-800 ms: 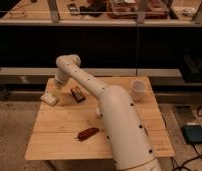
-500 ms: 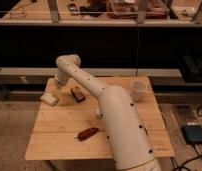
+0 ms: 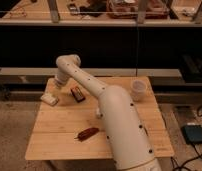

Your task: Wipe the white sponge on the table

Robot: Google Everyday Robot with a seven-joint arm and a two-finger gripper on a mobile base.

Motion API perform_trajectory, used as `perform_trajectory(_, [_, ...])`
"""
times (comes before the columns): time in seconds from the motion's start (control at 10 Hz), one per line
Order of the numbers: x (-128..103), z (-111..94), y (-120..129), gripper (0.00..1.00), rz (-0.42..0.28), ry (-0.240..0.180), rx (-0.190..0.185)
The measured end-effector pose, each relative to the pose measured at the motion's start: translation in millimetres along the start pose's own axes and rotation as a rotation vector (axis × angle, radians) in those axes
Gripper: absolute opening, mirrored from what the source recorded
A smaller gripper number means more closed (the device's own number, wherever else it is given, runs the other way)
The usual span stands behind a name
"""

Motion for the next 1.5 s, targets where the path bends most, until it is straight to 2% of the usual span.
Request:
perform_trajectory(1.3, [0.1, 0.2, -0.3, 0.62, -0.001, -0.001, 0.001])
perform_trajectory(1.5, [-1.9, 5.9, -4.2, 0.62, -0.013, -0.017, 0.010])
